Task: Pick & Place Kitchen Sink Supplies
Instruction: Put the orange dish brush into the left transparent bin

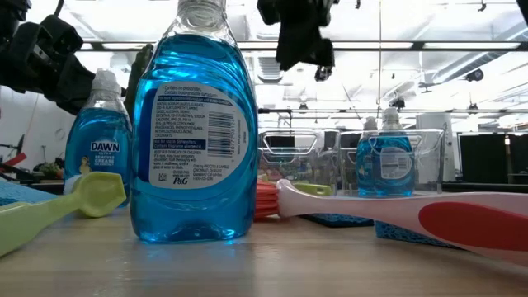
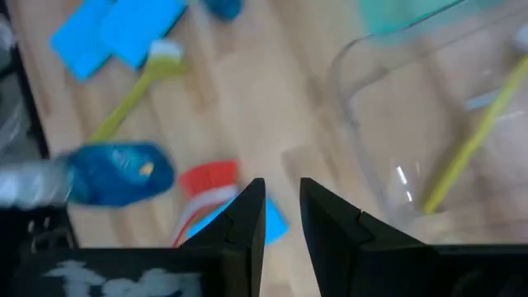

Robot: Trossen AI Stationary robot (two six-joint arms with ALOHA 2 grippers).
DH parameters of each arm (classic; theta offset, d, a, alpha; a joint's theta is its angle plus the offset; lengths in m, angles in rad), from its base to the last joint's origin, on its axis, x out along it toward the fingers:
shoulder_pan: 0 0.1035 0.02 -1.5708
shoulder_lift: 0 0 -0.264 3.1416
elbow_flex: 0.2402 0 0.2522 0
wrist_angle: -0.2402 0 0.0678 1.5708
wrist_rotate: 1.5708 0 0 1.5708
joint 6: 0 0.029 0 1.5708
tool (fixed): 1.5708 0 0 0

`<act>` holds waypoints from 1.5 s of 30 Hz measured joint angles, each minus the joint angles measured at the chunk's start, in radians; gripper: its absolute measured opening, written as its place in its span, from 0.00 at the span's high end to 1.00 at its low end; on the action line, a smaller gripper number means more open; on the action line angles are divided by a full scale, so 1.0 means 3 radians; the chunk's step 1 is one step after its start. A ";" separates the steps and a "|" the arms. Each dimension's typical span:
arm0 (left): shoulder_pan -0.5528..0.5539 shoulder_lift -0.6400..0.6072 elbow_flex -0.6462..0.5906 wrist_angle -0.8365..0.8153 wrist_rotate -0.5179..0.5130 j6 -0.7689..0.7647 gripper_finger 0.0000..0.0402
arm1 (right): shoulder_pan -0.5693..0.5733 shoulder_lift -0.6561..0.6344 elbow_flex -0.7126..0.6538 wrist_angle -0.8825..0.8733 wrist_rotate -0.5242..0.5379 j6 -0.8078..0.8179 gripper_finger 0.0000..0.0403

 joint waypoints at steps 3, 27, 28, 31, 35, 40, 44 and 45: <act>0.0000 0.0000 0.0000 0.0000 -0.0001 0.0000 0.99 | 0.0175 0.0003 -0.0003 -0.0031 0.0001 0.0000 0.80; 0.0001 0.0000 0.0000 0.0000 0.0000 0.0000 0.99 | 0.1211 0.0523 -0.0141 -0.0069 0.0398 0.1046 0.73; 0.0000 -0.0001 -0.0001 0.0000 -0.0001 0.0001 0.99 | 0.1228 0.0576 -0.0141 -0.0069 0.0377 0.1049 0.71; 0.0001 -0.0001 0.0000 0.0000 0.0000 0.0000 0.99 | 0.1261 0.0718 -0.0141 -0.0062 0.0285 0.1115 0.65; 0.0001 -0.0001 -0.0001 0.0000 0.0000 0.0001 0.99 | 0.1318 0.0860 -0.0141 -0.0067 0.0276 0.1217 0.61; 0.0001 -0.0001 0.0000 0.0000 -0.0001 0.0000 0.99 | 0.1391 0.0964 -0.0141 -0.0049 0.0333 0.1292 0.60; 0.0001 -0.0001 -0.0001 0.0000 0.0000 0.0001 0.99 | 0.1434 0.1017 -0.0141 0.0003 0.0349 0.1380 0.62; 0.0000 -0.0001 0.0000 0.0000 0.0000 0.0000 0.99 | 0.1446 0.1028 -0.0141 0.0026 0.0353 0.1397 0.62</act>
